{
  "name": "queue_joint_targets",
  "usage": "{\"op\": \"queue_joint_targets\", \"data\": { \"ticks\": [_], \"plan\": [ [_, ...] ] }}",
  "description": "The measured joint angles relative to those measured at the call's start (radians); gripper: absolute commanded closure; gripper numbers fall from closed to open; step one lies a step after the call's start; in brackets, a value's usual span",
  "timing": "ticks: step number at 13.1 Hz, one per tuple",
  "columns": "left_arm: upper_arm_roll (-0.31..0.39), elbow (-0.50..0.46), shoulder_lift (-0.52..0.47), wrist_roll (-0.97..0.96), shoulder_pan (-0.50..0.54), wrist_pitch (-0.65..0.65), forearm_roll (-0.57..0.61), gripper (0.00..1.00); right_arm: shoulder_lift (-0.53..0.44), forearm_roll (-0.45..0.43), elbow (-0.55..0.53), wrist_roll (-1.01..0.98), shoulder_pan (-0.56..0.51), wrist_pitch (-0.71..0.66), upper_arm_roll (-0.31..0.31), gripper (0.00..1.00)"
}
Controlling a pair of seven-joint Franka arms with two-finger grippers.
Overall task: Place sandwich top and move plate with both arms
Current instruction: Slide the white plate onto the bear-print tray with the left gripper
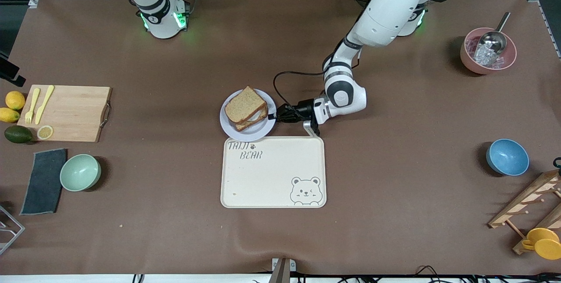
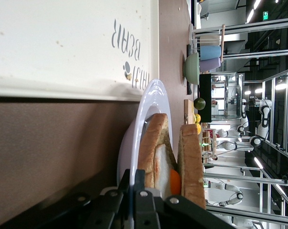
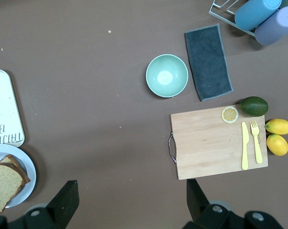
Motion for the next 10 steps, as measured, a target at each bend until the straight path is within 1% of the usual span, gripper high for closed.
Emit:
{"op": "queue_joint_targets", "data": {
  "ticks": [3,6,10],
  "plan": [
    [-0.016,0.006,0.003,0.009,0.0,0.001,-0.011,1.0,0.0,0.001,0.002,0.0,0.0,0.0,0.0,0.0],
    [-0.043,0.016,0.002,0.023,0.0,0.002,-0.053,1.0,0.0,0.003,0.002,0.0,0.001,0.0,0.002,0.0],
    [-0.062,0.025,-0.011,0.023,0.013,0.002,-0.055,1.0,0.0,0.003,0.002,0.0,0.001,0.0,0.003,0.0]
  ]
}}
